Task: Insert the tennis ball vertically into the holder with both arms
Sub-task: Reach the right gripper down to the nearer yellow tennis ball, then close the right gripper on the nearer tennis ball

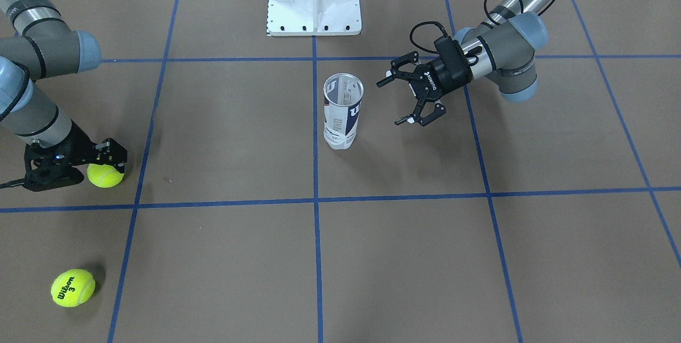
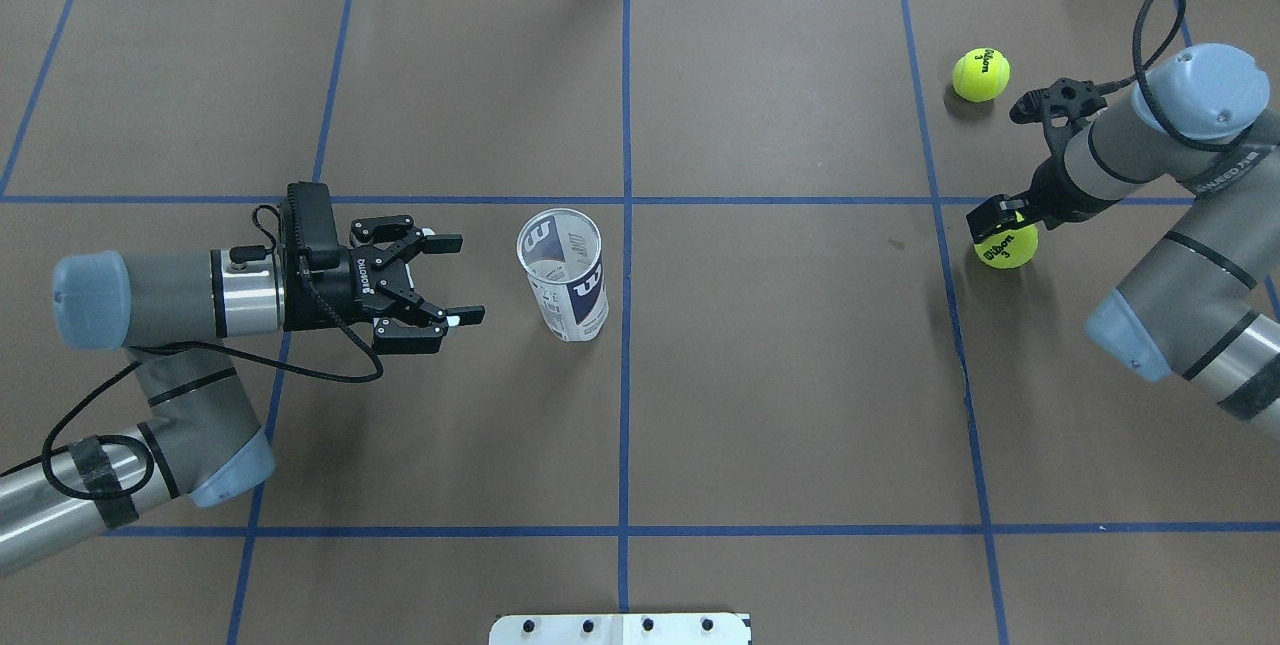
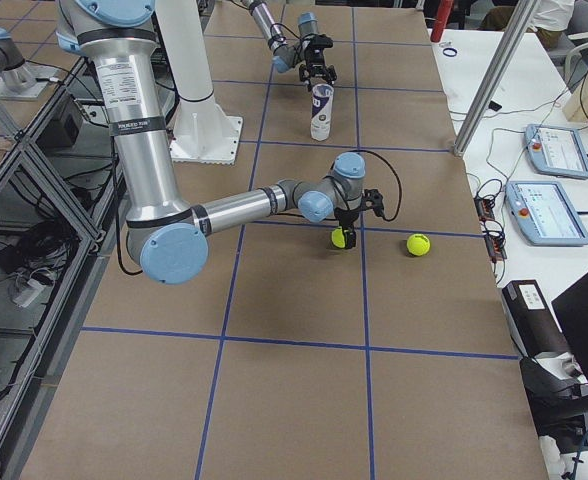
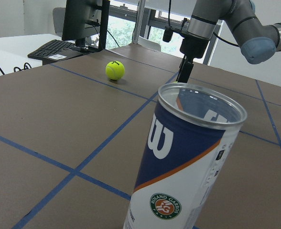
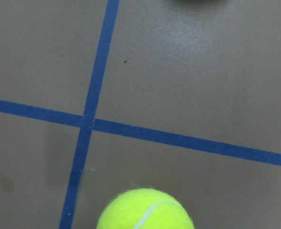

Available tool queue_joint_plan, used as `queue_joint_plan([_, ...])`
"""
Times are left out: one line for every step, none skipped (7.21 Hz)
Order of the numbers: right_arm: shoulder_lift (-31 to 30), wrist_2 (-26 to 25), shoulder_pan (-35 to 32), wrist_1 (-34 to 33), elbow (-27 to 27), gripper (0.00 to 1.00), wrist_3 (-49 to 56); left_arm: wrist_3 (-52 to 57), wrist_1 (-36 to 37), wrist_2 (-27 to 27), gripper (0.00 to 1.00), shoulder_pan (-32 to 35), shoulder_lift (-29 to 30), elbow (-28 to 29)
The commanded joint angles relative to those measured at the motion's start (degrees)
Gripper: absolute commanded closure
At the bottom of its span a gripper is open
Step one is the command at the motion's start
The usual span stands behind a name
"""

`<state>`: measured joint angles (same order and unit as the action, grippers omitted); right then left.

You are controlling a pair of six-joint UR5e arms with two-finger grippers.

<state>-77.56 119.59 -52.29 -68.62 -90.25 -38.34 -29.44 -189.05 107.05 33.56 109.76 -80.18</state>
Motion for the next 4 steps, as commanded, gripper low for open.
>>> queue_joint_plan([0.92, 0.03, 0.17, 0.06, 1.13, 0.02, 0.11, 0.0, 0.0, 0.0, 0.01, 0.01, -0.08, 0.28])
queue_joint_plan([0.83, 0.12, 0.17, -0.02, 1.13, 0.02, 0.19, 0.0, 0.0, 0.0, 0.01, 0.01, -0.08, 0.28])
queue_joint_plan([0.83, 0.29, 0.17, -0.11, 1.13, 0.02, 0.46, 0.0, 0.0, 0.0, 0.01, 0.01, -0.08, 0.28])
queue_joint_plan([0.83, 0.21, 0.35, -0.11, 1.13, 0.02, 0.46, 0.09, 0.0, 0.0, 0.01, 0.01, -0.08, 0.37])
